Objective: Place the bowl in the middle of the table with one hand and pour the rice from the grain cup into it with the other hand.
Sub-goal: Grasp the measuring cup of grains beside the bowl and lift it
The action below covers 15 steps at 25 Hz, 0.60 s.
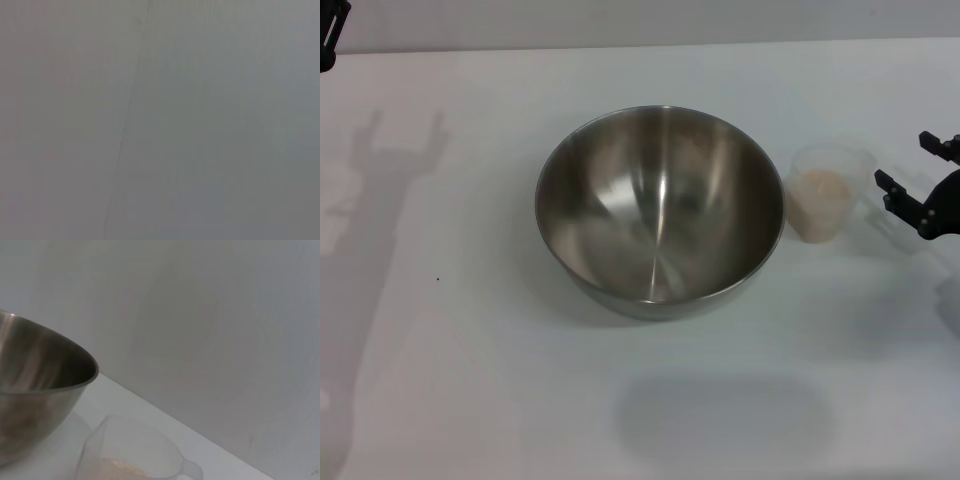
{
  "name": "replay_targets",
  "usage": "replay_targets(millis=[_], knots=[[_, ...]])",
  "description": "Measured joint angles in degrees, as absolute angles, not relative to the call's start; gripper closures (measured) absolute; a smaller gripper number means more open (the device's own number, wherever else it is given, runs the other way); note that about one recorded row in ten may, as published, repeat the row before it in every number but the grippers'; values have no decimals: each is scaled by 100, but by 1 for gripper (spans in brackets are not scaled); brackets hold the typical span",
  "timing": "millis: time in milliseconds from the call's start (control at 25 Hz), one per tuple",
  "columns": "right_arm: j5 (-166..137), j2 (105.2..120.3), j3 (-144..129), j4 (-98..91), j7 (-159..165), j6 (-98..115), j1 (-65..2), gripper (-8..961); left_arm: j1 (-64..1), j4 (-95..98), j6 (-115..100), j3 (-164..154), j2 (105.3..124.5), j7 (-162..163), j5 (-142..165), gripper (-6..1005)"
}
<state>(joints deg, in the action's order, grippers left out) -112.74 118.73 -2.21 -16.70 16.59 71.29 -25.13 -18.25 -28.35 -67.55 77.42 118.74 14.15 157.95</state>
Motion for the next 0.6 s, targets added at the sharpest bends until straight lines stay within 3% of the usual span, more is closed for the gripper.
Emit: replay_targets(millis=[600], knots=[[-11238, 11862, -158, -1439, 1677, 7001, -2563, 289, -1810, -2786, -6927, 7690, 11874, 1415, 15794, 137]])
